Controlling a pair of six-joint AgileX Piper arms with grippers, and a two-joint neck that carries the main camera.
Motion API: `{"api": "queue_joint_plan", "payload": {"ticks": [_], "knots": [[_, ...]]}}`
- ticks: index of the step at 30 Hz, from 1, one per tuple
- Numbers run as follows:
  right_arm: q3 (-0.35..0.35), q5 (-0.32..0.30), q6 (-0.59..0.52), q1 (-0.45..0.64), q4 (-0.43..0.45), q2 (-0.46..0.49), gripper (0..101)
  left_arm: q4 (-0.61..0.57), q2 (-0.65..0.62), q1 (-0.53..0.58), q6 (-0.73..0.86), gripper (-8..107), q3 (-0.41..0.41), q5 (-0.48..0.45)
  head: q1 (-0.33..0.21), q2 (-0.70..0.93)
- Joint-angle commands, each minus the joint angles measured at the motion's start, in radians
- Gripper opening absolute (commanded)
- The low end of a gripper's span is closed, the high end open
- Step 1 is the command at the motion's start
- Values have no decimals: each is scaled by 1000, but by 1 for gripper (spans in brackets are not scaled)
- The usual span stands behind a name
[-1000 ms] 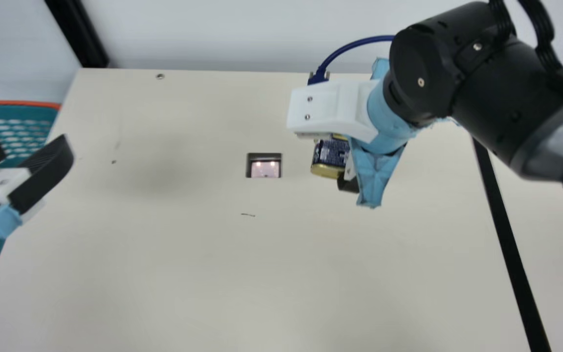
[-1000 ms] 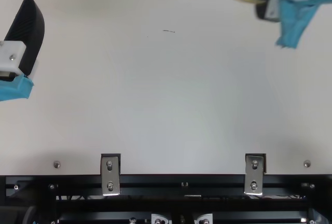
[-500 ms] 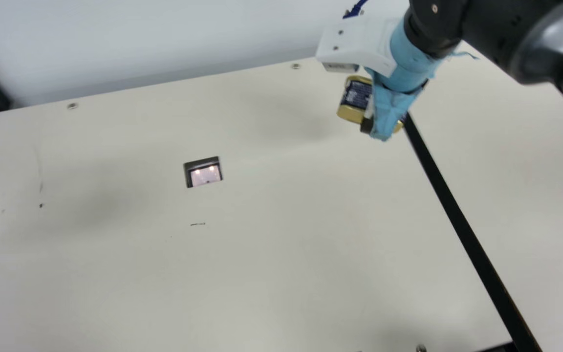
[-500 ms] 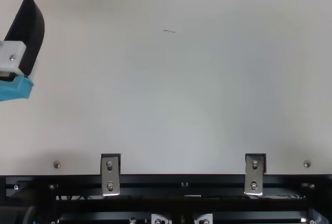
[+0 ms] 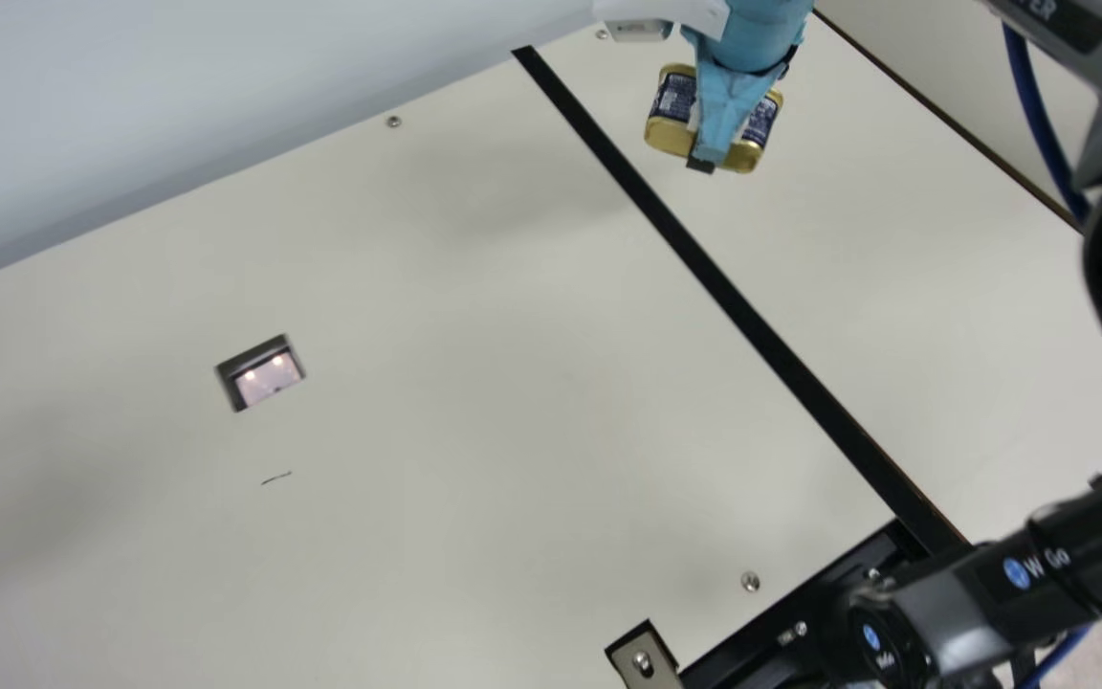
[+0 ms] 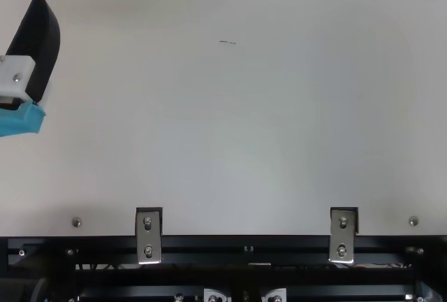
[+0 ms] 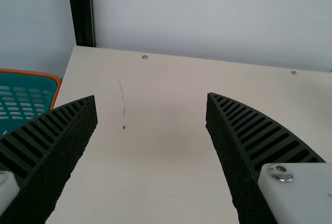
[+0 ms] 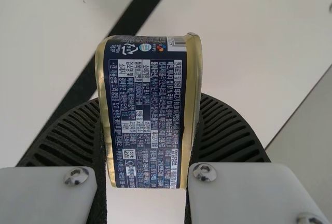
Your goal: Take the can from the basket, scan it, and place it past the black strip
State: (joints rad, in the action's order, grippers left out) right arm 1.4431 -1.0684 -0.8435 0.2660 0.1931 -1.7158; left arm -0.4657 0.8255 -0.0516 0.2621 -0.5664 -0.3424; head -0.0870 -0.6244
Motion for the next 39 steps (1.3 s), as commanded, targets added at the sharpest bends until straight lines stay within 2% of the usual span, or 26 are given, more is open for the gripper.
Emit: {"api": "queue_joint_plan", "payload": {"ticks": [1,15,35,36,37,39], "knots": [[0,3,0,24,4,-1,0,0,0,0,0,90,0,0,4,-19],[-14,46,0,108,-20,-34,0,0,0,0,0,90,0,0,4,-19],[-103,210,5,158,-52,-164,0,0,0,0,0,90,0,0,4,-19],[-106,215,5,160,-52,-167,21,0,0,0,0,90,0,0,4,-19],[-109,219,5,161,-52,-170,101,0,0,0,0,90,0,0,4,-19],[-115,228,6,164,-54,-174,101,0,0,0,0,90,0,0,4,-19]]}}
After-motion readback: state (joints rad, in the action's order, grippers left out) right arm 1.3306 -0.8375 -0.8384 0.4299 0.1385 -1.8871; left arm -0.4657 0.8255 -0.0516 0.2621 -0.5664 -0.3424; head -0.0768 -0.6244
